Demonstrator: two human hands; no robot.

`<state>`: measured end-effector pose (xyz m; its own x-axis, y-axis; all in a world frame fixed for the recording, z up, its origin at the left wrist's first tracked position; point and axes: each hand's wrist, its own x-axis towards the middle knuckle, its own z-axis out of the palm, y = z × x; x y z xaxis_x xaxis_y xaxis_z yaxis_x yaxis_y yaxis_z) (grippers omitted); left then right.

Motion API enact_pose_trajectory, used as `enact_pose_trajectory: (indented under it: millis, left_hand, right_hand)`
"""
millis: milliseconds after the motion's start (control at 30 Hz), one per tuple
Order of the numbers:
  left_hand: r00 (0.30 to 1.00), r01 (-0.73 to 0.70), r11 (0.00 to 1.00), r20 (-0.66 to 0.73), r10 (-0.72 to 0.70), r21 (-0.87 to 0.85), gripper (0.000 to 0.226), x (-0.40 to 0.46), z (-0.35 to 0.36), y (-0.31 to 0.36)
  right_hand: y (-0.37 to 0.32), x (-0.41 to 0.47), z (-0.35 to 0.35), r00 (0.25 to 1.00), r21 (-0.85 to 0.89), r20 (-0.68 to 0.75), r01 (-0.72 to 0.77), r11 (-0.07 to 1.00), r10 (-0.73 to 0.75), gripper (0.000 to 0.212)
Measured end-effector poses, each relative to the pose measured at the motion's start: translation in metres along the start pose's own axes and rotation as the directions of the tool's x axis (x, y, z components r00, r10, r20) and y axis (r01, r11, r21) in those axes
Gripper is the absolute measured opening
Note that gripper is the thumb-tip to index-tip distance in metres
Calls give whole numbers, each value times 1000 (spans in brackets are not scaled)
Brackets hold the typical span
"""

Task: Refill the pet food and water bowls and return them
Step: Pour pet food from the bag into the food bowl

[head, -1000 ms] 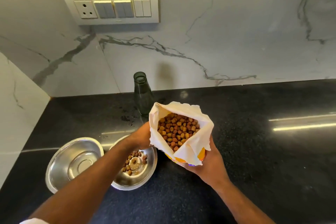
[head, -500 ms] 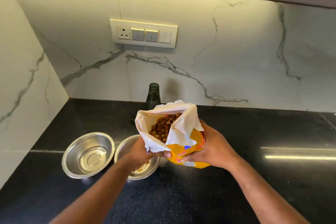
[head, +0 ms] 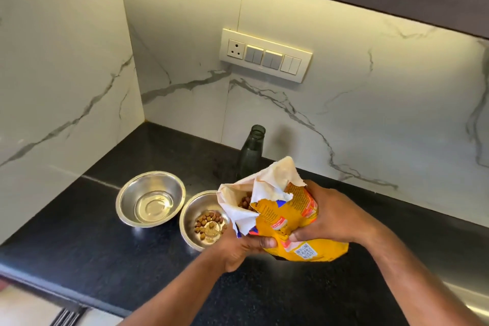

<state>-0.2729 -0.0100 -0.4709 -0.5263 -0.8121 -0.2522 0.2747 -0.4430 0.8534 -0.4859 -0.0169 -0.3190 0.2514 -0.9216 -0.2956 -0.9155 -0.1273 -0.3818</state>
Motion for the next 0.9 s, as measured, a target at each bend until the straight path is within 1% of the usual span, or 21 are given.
enact_pose_trajectory:
  millis: [200,233,300,533,733,900]
  left_hand:
    - [998,40,987,-37,-46,-157,57,3,17,-16]
    - [998,47,982,-34,-55,-182,62,3,19,-18]
    - [997,73,972,-21,-80,-225,78,4,20,-21]
    - [996,83,942,4,-86,-326,93,6,20,-33]
    - [994,107,896,34,-102,-431,90,1,22,-42]
    - [995,98,874,26,-98,-476,89,0,23,-47]
  right_hand:
    - [-2,18,-13,993,-129,118,33,991,-18,107]
    - [-3,21,-14,991,-151,130,40,988,-20,105]
    - [-5,28,-16,988,-192,154,48,980,-18,103]
    - [-16,44,-16,972,-273,235,62,960,4,101]
    - [-27,50,-13,957,-323,289,57,945,41,98]
    - [-34,51,-12,953,-360,296,53,931,60,96]
